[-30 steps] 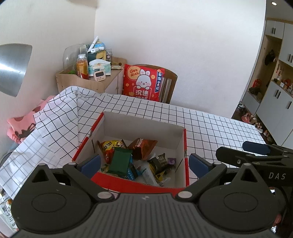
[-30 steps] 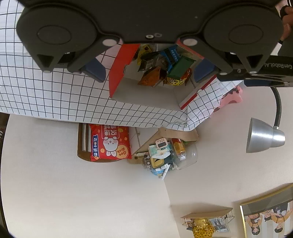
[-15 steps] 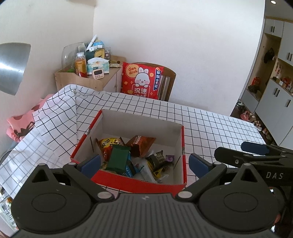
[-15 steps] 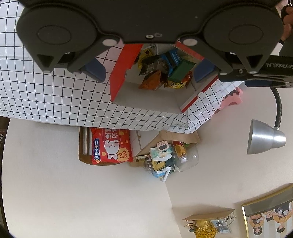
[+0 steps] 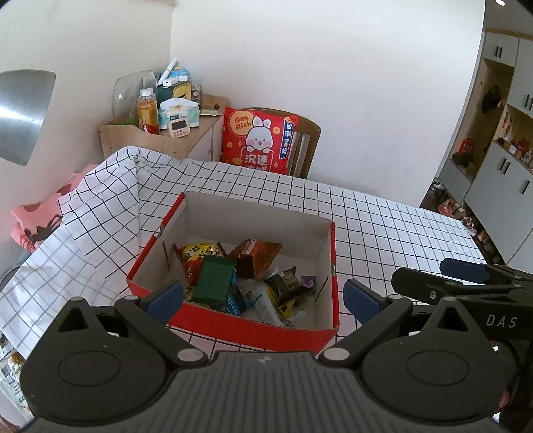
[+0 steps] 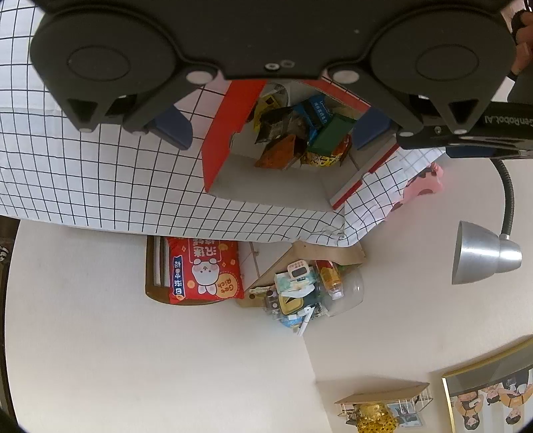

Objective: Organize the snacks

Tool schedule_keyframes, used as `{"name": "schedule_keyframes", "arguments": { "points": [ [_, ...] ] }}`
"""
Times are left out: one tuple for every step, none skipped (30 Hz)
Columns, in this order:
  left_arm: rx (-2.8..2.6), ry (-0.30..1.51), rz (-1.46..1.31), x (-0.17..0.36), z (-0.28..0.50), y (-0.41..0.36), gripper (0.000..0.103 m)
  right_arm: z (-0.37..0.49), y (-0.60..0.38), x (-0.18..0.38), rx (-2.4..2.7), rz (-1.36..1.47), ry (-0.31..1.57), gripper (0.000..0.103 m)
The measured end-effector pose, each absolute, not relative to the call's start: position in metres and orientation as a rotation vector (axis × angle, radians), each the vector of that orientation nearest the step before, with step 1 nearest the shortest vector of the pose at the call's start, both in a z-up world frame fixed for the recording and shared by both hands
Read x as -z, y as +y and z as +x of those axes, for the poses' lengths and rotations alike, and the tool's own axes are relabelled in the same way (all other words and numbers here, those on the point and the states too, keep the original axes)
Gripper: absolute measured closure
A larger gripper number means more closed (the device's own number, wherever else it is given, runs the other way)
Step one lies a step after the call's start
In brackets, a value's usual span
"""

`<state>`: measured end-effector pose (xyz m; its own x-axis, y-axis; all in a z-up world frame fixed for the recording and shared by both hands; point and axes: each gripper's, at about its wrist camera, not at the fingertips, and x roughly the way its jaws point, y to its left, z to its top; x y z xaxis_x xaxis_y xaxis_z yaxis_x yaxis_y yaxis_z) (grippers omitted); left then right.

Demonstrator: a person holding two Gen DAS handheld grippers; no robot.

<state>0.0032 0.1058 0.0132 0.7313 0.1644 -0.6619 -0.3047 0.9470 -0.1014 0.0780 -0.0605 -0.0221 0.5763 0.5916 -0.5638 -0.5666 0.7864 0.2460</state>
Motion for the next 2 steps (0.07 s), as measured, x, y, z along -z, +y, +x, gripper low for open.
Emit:
{"name": "schedule_keyframes", "arguments": {
  "points": [
    [-0.261,0.706,-0.208,-0.0130,0.0033,0.1056,0.000,0.0779,-0.0607,0.0224,-0.677,0.042,0.676,0.000],
    [-0.262,0.706,-0.208,-0.0128,0.0032,0.1056,0.000,0.0777,-0.0611,0.0228,-0.677,0.044,0.678,0.000]
  ]
}}
